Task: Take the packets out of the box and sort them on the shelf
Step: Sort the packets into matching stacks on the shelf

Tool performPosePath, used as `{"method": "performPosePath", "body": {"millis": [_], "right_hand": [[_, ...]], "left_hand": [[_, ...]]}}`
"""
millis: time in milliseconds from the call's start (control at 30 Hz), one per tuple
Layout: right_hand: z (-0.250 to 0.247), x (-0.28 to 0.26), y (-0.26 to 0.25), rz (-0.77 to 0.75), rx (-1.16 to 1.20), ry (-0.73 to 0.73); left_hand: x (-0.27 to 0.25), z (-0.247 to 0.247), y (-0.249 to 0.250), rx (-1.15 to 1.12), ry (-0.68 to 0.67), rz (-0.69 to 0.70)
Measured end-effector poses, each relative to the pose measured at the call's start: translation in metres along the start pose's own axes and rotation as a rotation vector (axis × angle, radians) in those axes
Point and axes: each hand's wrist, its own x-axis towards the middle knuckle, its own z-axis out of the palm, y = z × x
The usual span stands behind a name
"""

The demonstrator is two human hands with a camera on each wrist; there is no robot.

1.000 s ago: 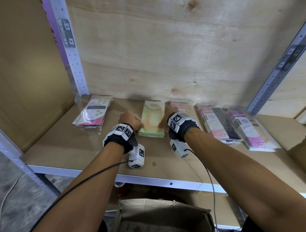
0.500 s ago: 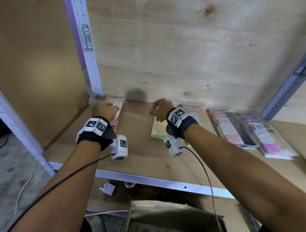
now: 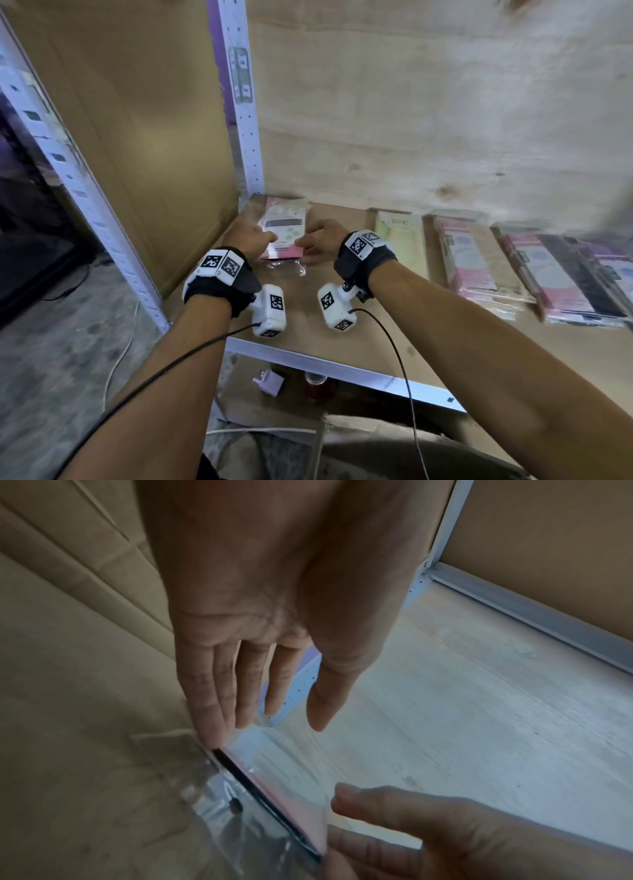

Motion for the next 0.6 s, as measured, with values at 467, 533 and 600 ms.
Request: {"method": "performPosePath", "body": {"millis": [467,533,600], "right_hand": [[-0.067,-0.059,-0.021,-0.169,0.178,0.028],[-0.082,-0.074,-0.028,-0.186,0.242,0.022],[-0.097,-0.090,-0.032,-0.193,0.305,0.018]], "left_hand": [[-0.046,-0.003,0.036,0.171,-0.133,0.217],[-0.053,0.002,0.055,0.247,0.010,0.318],[-0.059,0.007,0.073,0.325,0.135,0.414]]}}
